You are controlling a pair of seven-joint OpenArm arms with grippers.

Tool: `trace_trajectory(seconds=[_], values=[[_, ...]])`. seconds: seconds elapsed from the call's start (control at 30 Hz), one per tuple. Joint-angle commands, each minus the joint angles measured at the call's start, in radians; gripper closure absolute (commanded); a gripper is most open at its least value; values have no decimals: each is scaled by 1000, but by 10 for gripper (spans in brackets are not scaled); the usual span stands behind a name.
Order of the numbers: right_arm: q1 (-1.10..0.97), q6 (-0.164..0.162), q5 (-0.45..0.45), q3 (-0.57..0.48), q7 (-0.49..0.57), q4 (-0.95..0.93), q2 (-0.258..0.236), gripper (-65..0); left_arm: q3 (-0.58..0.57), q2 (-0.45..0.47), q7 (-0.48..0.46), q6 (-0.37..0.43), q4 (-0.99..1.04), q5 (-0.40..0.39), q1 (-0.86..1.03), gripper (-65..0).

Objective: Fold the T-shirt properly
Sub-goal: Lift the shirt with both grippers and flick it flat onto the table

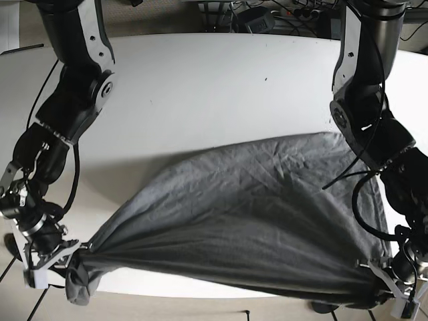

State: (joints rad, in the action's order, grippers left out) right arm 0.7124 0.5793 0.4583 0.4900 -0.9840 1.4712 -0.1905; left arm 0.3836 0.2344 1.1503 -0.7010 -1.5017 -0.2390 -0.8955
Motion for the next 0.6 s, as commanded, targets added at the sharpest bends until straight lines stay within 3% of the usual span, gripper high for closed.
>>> trace_trajectory(seconds=[0.03, 0.17, 0.27, 0.43, 0.6], values=[[160, 1, 21, -35, 46, -47, -50, -24, -1, 32, -56, 3, 31, -4, -141, 0], [319, 1, 21, -86, 47, -88, -66, -24, -1, 75, -53, 3, 71, -7, -287, 0], [316, 1, 21, -115, 44, -50, -83, -24, 5, 87, -43, 3, 39, -12, -293, 0], [69, 3, 30, -110, 49, 55, -93, -24, 45, 99, 0, 3, -127, -13, -47, 0], [-261, 9, 52, -20, 49, 222, -85, -24, 168, 70, 0, 3, -288, -132, 338, 0]])
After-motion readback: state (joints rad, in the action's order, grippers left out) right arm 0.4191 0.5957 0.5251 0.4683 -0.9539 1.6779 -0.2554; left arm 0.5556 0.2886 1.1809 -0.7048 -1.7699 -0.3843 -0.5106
